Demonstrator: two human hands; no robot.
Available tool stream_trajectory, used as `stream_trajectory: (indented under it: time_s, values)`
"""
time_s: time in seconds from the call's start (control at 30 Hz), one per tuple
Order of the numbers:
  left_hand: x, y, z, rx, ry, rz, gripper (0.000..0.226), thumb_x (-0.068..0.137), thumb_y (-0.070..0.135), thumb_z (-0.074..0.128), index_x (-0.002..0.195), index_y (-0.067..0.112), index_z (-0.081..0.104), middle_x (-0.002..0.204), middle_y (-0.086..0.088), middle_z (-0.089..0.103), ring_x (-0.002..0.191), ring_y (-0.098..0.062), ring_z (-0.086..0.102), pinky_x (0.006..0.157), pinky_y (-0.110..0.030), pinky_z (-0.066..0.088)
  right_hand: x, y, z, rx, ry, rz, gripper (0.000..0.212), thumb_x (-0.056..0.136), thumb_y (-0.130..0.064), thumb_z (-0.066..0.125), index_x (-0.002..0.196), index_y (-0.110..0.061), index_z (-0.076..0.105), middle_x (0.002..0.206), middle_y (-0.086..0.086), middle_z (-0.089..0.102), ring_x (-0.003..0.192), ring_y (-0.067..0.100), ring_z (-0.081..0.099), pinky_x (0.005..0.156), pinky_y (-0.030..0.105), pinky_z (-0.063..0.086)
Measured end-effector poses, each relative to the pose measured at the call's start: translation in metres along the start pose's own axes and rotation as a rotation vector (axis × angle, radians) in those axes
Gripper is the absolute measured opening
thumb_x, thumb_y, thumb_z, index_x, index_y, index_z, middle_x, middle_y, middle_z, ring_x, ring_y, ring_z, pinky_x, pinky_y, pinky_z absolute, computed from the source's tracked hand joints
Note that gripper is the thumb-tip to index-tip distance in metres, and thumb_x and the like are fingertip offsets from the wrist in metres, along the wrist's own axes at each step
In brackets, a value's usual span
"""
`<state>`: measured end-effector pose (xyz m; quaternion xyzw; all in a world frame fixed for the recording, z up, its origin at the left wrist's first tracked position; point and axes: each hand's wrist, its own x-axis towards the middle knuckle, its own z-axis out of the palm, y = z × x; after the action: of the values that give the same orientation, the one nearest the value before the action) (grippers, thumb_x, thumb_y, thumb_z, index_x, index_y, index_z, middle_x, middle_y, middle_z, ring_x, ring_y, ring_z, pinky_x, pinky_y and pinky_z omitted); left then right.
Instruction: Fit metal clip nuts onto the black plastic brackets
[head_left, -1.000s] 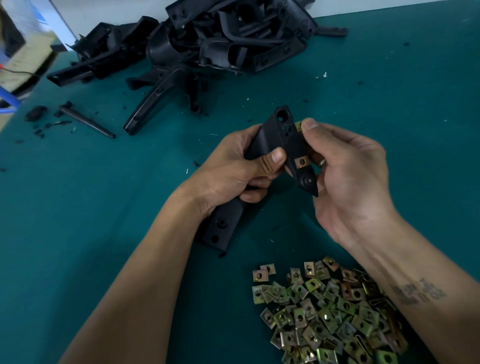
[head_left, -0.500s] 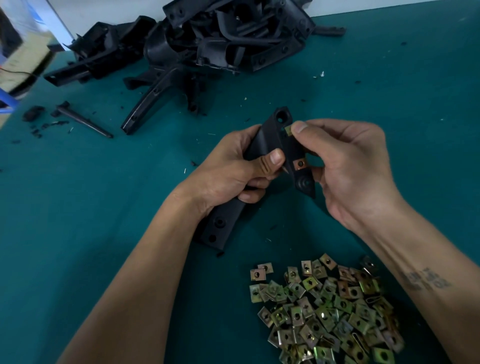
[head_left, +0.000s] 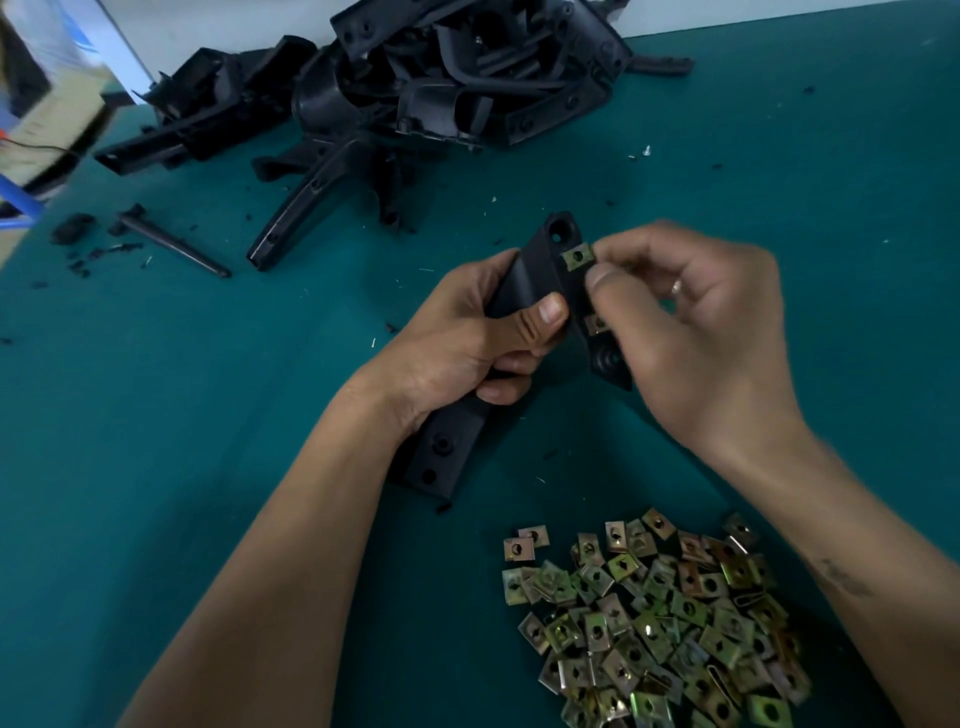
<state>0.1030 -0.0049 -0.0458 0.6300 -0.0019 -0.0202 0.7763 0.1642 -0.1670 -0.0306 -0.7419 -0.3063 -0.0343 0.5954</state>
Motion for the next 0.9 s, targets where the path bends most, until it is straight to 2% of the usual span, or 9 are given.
stream_trajectory:
  time_s: [0.03, 0.07, 0.17, 0.27, 0.43, 0.67, 0.8, 0.87, 0.9]
  values:
    - [0.000, 0.000, 0.000, 0.001, 0.006, 0.001, 0.015, 0.095, 0.011, 0.054, 0.106, 0.005, 0.046, 0.064, -0.001, 0.039, 0.048, -0.008, 0.026, 0.037, -0.015, 0.027, 0.000, 0.001, -0.001, -0.079, -0.046, -0.054, 0.011, 0.088, -0.025, 0.067, 0.086, -0.016, 0.072, 0.078, -0.007, 0.067, 0.073, 0.007, 0.064, 0.056, 0.018, 0.048]
    - [0.001, 0.000, 0.000, 0.005, 0.014, -0.001, 0.017, 0.094, 0.010, 0.055, 0.108, 0.005, 0.047, 0.065, -0.002, 0.037, 0.047, -0.008, 0.027, 0.037, -0.015, 0.027, 0.000, 0.003, -0.002, -0.165, -0.095, -0.105, 0.016, 0.089, -0.031, 0.069, 0.090, -0.015, 0.070, 0.083, -0.005, 0.065, 0.078, 0.009, 0.064, 0.058, 0.019, 0.051]
    - [0.000, 0.000, -0.001, 0.020, 0.019, -0.007, 0.015, 0.094, 0.011, 0.057, 0.106, 0.005, 0.050, 0.068, -0.004, 0.035, 0.047, -0.007, 0.028, 0.037, -0.016, 0.027, 0.005, 0.006, -0.011, -0.338, -0.212, -0.185, 0.032, 0.087, -0.048, 0.068, 0.095, -0.017, 0.064, 0.089, -0.006, 0.059, 0.081, 0.014, 0.061, 0.065, 0.039, 0.057]
    - [0.000, 0.000, -0.002, 0.005, 0.013, -0.011, 0.008, 0.095, 0.011, 0.055, 0.101, 0.008, 0.050, 0.066, -0.003, 0.038, 0.047, -0.006, 0.029, 0.037, -0.015, 0.027, 0.008, 0.006, -0.015, -0.450, -0.250, -0.229, 0.037, 0.081, -0.055, 0.066, 0.093, -0.021, 0.057, 0.088, -0.009, 0.054, 0.078, 0.016, 0.057, 0.064, 0.043, 0.052]
    - [0.000, -0.001, -0.002, 0.001, 0.009, 0.007, 0.004, 0.096, 0.011, 0.053, 0.097, 0.009, 0.050, 0.066, -0.004, 0.035, 0.047, -0.007, 0.028, 0.038, -0.014, 0.027, 0.008, 0.002, -0.013, -0.426, -0.262, -0.281, 0.032, 0.083, -0.045, 0.067, 0.092, -0.016, 0.057, 0.087, -0.005, 0.052, 0.075, 0.021, 0.054, 0.062, 0.044, 0.050]
    - [0.000, -0.001, -0.004, -0.006, 0.005, -0.002, 0.006, 0.097, 0.012, 0.053, 0.094, 0.008, 0.049, 0.066, -0.003, 0.039, 0.048, -0.008, 0.029, 0.038, -0.015, 0.029, 0.006, -0.002, -0.016, -0.491, -0.262, -0.226, 0.033, 0.085, -0.052, 0.061, 0.096, -0.021, 0.058, 0.088, -0.007, 0.057, 0.078, 0.020, 0.057, 0.063, 0.042, 0.050]
    - [-0.002, 0.000, -0.005, -0.048, -0.006, 0.016, 0.004, 0.098, 0.009, 0.051, 0.099, 0.006, 0.049, 0.068, -0.004, 0.043, 0.047, -0.006, 0.032, 0.036, -0.015, 0.028, 0.007, -0.005, -0.010, -0.491, -0.272, -0.238, 0.028, 0.084, -0.050, 0.056, 0.097, -0.025, 0.056, 0.087, -0.009, 0.055, 0.077, 0.017, 0.055, 0.062, 0.041, 0.050]
    - [-0.002, 0.003, -0.001, -0.056, 0.055, 0.050, 0.003, 0.100, 0.007, 0.049, 0.097, 0.008, 0.050, 0.067, -0.002, 0.045, 0.046, -0.006, 0.033, 0.036, -0.015, 0.026, 0.009, -0.002, -0.015, -0.467, -0.265, -0.230, 0.037, 0.087, -0.057, 0.055, 0.106, -0.026, 0.062, 0.092, -0.010, 0.058, 0.083, 0.013, 0.058, 0.066, 0.041, 0.052]
    - [-0.001, 0.006, 0.004, -0.072, 0.128, 0.082, 0.007, 0.101, 0.007, 0.048, 0.095, 0.009, 0.049, 0.067, -0.001, 0.046, 0.046, -0.006, 0.034, 0.036, -0.016, 0.026, 0.011, -0.001, -0.019, -0.431, -0.267, -0.189, 0.048, 0.089, -0.064, 0.053, 0.116, -0.025, 0.065, 0.097, -0.010, 0.060, 0.091, 0.011, 0.061, 0.072, 0.042, 0.054]
